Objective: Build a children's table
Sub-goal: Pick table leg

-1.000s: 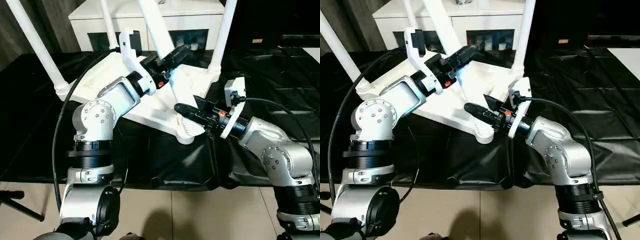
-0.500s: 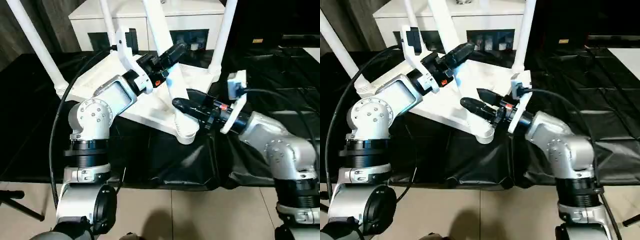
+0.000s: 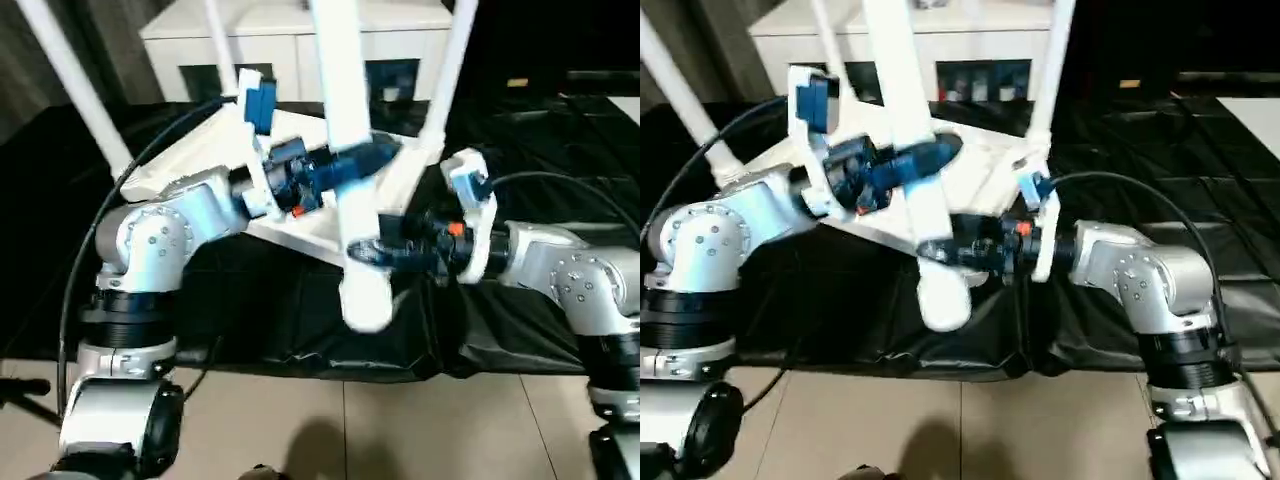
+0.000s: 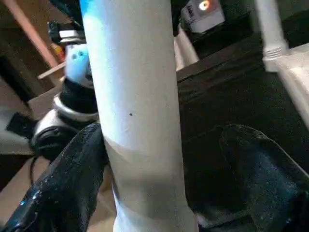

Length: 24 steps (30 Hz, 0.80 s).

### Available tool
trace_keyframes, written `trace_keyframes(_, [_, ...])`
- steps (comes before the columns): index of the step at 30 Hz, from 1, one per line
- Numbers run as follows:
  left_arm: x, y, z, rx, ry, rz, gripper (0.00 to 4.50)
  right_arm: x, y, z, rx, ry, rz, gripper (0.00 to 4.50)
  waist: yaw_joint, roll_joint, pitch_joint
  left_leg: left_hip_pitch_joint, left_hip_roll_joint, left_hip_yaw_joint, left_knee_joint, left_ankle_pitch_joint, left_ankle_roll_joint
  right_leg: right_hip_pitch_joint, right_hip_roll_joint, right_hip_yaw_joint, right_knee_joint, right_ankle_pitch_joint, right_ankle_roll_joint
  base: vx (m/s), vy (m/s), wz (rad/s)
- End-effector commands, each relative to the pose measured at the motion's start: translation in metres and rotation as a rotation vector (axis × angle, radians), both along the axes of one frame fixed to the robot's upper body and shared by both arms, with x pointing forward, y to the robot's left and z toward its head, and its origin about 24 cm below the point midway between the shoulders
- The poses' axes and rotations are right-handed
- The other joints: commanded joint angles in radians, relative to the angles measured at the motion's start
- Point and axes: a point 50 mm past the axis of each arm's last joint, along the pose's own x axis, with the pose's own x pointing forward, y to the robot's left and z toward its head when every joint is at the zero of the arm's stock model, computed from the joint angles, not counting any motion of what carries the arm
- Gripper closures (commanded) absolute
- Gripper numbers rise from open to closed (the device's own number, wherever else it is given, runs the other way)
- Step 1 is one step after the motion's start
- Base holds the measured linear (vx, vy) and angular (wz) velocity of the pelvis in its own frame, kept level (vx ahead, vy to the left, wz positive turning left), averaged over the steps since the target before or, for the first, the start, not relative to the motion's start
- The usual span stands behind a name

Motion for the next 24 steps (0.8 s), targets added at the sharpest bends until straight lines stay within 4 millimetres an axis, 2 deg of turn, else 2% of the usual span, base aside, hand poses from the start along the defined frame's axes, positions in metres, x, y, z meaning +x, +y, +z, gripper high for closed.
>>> trace_keyframes(1, [-0.008,0.0,0.01,-0.032,-0.054,-0.067,2.66,0.001,-0.002,0.0,-0.04,0.013,-0.006,0.99,0.002,-0.026,-0.078,0.024,0.021,-0.003,-0.06,-0.159,0.032,0.049,-0.046,0.025,-0.068,-0.214,-0.217,0.0,0.0,0.0])
trace_keyframes(2, [-0.008,0.001,0.01,-0.031,-0.057,-0.072,2.66,0.001,-0.002,0.0,-0.041,0.018,0.0,1.12,0.002,-0.029,-0.078,0.024,0.021,-0.003,-0.06,-0.157,0.033,0.049,-0.046,0.025,-0.068,-0.214,-0.217,0.0,0.0,0.0])
trace_keyframes(6, [-0.008,0.002,0.01,-0.029,-0.07,-0.082,2.66,-0.001,0.001,-0.003,-0.058,0.038,0.05,1.39,0.003,-0.03,-0.078,0.024,0.021,-0.003,-0.059,-0.15,0.031,0.049,-0.047,0.026,-0.068,-0.231,-0.211,0.0,0.0,0.0])
trace_keyframes(13, [-0.006,0.003,0.01,-0.032,-0.075,-0.071,2.66,-0.001,0.004,-0.009,-0.092,0.037,0.051,1.91,0.003,-0.03,-0.08,0.024,0.021,-0.004,-0.057,-0.141,0.033,0.048,-0.045,0.026,-0.065,-0.207,-0.218,0.0,0.0,0.0])
trace_keyframes(15, [-0.006,0.003,0.01,-0.033,-0.076,-0.07,2.66,0.0,0.005,-0.011,-0.101,0.032,0.043,2.17,0.003,-0.029,-0.081,0.023,0.021,-0.004,-0.056,-0.131,0.034,0.05,-0.045,0.026,-0.062,-0.19,-0.221,0.0,0.0,0.0])
trace_keyframes(20, [-0.006,0.003,0.01,-0.037,-0.076,-0.067,2.66,0.002,0.007,-0.014,-0.114,0.015,0.003,2.51,0.002,-0.027,-0.082,0.022,0.02,-0.004,-0.055,-0.126,0.037,0.05,-0.045,0.025,-0.06,-0.173,-0.227,0.0,0.0,0.0])
trace_keyframes(24, [-0.005,0.003,0.009,-0.039,-0.072,-0.058,2.66,0.004,0.008,-0.014,-0.106,-0.004,-0.027,2.57,0.002,-0.027,-0.082,0.024,0.02,-0.004,-0.056,-0.133,0.036,0.05,-0.045,0.025,-0.06,-0.176,-0.23,0.0,0.0,0.0])
